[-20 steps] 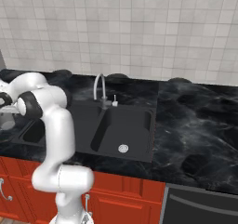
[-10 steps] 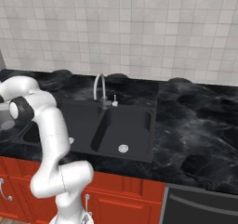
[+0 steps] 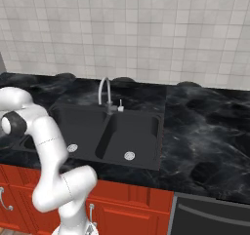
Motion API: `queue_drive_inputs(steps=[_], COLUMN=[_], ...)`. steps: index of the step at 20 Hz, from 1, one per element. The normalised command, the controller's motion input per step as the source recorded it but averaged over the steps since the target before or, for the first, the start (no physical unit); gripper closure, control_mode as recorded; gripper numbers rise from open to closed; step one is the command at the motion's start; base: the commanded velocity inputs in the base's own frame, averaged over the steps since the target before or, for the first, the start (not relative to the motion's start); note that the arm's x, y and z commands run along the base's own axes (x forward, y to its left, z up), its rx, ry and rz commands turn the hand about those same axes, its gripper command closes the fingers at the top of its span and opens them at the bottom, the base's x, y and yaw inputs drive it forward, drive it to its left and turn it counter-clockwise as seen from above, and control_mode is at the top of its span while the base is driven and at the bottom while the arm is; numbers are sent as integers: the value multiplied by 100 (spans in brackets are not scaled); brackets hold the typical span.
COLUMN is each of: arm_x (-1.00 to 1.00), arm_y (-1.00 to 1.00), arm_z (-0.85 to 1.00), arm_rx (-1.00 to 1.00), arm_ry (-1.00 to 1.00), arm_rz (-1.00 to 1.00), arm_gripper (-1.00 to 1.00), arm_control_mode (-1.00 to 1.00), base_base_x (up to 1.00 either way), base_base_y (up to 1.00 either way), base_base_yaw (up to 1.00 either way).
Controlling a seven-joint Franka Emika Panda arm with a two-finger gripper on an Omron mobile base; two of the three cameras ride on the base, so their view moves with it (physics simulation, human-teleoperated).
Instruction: Place the strainer in the left basin and the glass cup in the right basin of the sink.
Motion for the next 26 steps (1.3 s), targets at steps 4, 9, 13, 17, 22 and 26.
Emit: queue_drive_inputs(steps=[4, 9, 13, 17, 22, 26], arm_x=[0, 1, -49, -68, -61, -53], arm_y=[0, 3, -25, -73, -96, -100], arm_z=[-30, -25, -4, 0, 0, 0], arm_rx=[-13, -10, -1, 0, 2, 6], arm_ry=[0, 0, -5, -14, -15, -15], arm_rz=[1, 0, 0, 0, 0, 0], arm_gripper=[-100, 100, 100, 100, 100, 100], arm_control_mode=[-100, -100, -100, -100, -100, -100], base_base_x=[0, 0, 0, 0, 0, 0], base_base_y=[0, 0, 0, 0, 0, 0], base_base_yaw=[0, 0, 0, 0, 0, 0])
